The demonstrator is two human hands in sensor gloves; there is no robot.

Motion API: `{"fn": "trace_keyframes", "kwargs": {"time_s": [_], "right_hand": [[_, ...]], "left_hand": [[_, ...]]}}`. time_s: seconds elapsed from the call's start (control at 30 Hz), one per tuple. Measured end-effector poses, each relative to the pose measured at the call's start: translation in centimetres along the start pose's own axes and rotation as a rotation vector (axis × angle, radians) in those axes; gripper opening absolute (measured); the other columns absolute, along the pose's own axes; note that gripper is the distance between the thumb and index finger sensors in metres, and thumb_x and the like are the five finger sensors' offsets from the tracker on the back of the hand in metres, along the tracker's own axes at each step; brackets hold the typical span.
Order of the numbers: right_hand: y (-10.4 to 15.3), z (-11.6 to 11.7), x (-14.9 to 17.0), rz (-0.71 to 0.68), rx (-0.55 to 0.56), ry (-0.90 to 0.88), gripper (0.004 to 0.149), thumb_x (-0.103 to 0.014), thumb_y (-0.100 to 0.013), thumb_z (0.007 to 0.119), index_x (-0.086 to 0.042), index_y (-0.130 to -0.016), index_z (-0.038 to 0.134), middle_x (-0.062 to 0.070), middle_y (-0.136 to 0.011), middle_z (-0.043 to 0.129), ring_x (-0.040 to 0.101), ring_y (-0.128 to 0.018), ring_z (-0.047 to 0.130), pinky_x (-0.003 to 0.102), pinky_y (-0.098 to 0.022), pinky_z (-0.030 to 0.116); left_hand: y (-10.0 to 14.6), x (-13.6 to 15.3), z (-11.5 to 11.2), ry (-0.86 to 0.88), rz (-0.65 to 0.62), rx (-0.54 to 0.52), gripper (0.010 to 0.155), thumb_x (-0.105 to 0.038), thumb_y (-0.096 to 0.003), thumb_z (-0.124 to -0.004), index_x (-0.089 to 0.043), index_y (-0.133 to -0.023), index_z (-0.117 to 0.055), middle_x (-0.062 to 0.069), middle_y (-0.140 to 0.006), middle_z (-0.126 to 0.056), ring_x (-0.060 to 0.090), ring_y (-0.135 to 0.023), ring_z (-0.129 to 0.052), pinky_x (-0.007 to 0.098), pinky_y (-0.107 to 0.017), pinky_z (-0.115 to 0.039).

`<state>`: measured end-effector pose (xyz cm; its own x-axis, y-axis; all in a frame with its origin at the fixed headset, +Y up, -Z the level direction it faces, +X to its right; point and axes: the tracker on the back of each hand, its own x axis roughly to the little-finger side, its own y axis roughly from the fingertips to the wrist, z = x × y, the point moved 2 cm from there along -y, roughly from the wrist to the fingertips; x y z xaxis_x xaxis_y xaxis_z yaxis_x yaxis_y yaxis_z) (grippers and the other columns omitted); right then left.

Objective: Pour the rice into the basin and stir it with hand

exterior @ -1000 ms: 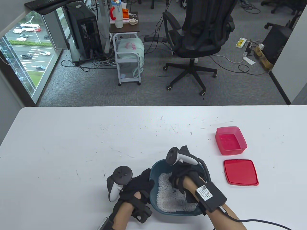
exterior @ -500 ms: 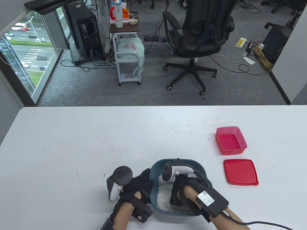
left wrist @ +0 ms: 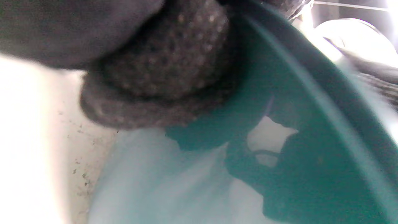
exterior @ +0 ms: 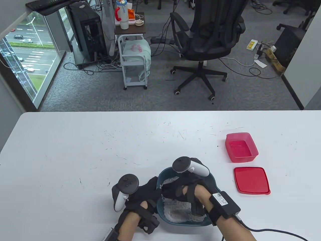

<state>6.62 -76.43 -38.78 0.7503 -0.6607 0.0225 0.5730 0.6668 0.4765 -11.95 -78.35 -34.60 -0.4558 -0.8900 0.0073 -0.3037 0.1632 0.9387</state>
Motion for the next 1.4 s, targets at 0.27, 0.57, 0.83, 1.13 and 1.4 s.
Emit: {"fn": "trace_keyframes", "kwargs": {"time_s": [0.27,0.57,0.83,1.13,1.4], "right_hand": [[2.5,-1.7,1.2,-0.047,0.102,-0.083,0.07,-0.042,-0.039,0.071,-0.004,-0.096,0.054,0.029,-0.098,0.05,0.054,-0.084,0.063,0.068,-0.054,0.058],[11.3,-1.4,-0.9,-0.34,0.518,0.324,0.07,-0.041,-0.038,0.074,-0.01,-0.098,0.057,0.023,-0.104,0.044,0.052,-0.093,0.045,0.073,-0.059,0.045],[19.5,-1.2,0.9,-0.297,0.881,0.636,0.073,-0.048,-0.037,0.075,-0.016,-0.1,0.058,0.019,-0.107,0.046,0.049,-0.097,0.045,0.074,-0.062,0.045],[22.1,-3.5,9.7,-0.154,1.064,0.542,0.072,-0.048,-0.037,0.074,-0.016,-0.1,0.058,0.019,-0.107,0.046,0.048,-0.098,0.045,0.074,-0.062,0.044],[21.0,-4.5,14.8,-0.028,1.038,0.468,0.073,-0.048,-0.037,0.074,-0.015,-0.1,0.057,0.021,-0.107,0.045,0.048,-0.097,0.045,0.074,-0.062,0.044]], "left_hand": [[0.0,0.0,0.0,0.001,0.003,0.005,0.068,-0.027,-0.0486,-0.082,0.003,-0.105,-0.06,0.033,-0.094,-0.079,0.017,-0.008,-0.111,0.028,0.001,-0.099],[2.2,-1.4,5.4,-0.27,-0.058,-0.38,0.076,-0.057,-0.0462,-0.077,-0.008,-0.105,-0.068,0.028,-0.102,-0.075,0.047,-0.074,-0.097,0.061,-0.05,-0.086],[4.9,-4.0,8.6,-0.81,-0.185,-0.515,0.091,-0.071,-0.0418,-0.069,-0.021,-0.115,-0.048,0.023,-0.121,-0.032,0.058,-0.107,-0.037,0.079,-0.071,-0.042],[4.5,-3.5,8.4,-1.001,-0.142,-0.445,0.097,-0.076,-0.0379,-0.066,-0.026,-0.117,-0.04,0.017,-0.122,-0.019,0.054,-0.109,-0.019,0.079,-0.072,-0.029],[2.6,-1.3,6.7,-1.029,-0.069,-0.315,0.097,-0.074,-0.0376,-0.067,-0.026,-0.117,-0.041,0.017,-0.122,-0.019,0.054,-0.109,-0.019,0.08,-0.072,-0.027]]}}
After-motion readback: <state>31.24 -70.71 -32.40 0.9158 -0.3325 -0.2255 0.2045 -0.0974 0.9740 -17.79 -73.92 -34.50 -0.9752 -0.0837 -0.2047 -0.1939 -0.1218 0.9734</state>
